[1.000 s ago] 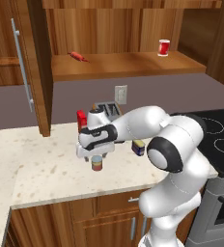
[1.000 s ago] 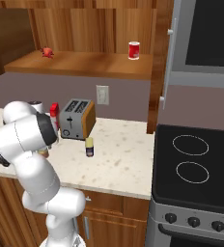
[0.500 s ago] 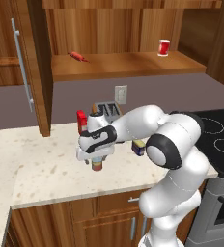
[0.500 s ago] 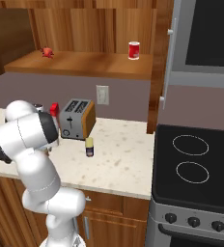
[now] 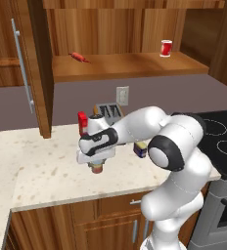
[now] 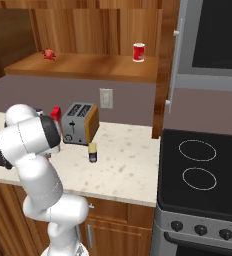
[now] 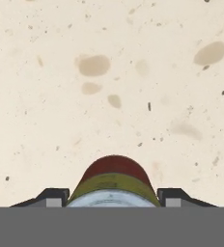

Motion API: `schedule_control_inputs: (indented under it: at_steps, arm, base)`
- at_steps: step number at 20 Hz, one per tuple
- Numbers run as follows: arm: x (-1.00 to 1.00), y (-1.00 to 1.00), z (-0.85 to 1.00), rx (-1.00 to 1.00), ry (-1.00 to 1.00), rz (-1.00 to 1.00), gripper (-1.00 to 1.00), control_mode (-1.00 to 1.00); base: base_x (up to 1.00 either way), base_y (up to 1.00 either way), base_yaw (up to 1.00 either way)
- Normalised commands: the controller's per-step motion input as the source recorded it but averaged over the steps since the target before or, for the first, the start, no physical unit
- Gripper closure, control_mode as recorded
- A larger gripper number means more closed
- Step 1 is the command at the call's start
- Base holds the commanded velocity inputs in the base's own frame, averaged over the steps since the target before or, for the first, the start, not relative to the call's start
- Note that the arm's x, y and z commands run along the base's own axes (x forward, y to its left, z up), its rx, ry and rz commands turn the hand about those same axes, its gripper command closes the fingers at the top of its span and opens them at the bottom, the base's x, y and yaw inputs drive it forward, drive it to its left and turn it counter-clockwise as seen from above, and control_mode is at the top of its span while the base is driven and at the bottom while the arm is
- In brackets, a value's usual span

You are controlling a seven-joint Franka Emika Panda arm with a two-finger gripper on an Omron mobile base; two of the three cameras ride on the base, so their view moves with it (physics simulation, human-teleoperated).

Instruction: Pick the cans from the counter and place them in their designated side in the cabinet.

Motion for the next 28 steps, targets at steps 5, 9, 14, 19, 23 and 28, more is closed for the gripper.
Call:
schedule_control_inputs:
  at_steps: [5, 9, 14, 19, 23, 28]
  arm:
    - [-0.23, 0.0, 0.22, -0.01, -0.04, 0.0, 1.0, -1.0]
    - [-0.21, 0.0, 0.36, -0.01, -0.06, 0.0, 1.0, -1.0]
    - [-0.14, 0.0, 0.4, -0.02, -0.06, 0.0, 1.0, -1.0]
    - [-0.14, -0.05, 0.33, 0.0, -0.04, 0.0, 1.0, -1.0]
    - [-0.13, -0.1, 0.37, 0.0, -0.05, 0.0, 1.0, -1.0]
    - [-0.14, -0.16, 0.39, 0.0, -0.07, 0.0, 1.0, -1.0]
  base:
    - [0.0, 0.0, 0.0]
    - [0.0, 0.0, 0.0]
    - [0.0, 0.0, 0.0]
    - [0.0, 0.0, 0.0]
    - [0.0, 0.0, 0.0]
    - [0.0, 0.0, 0.0]
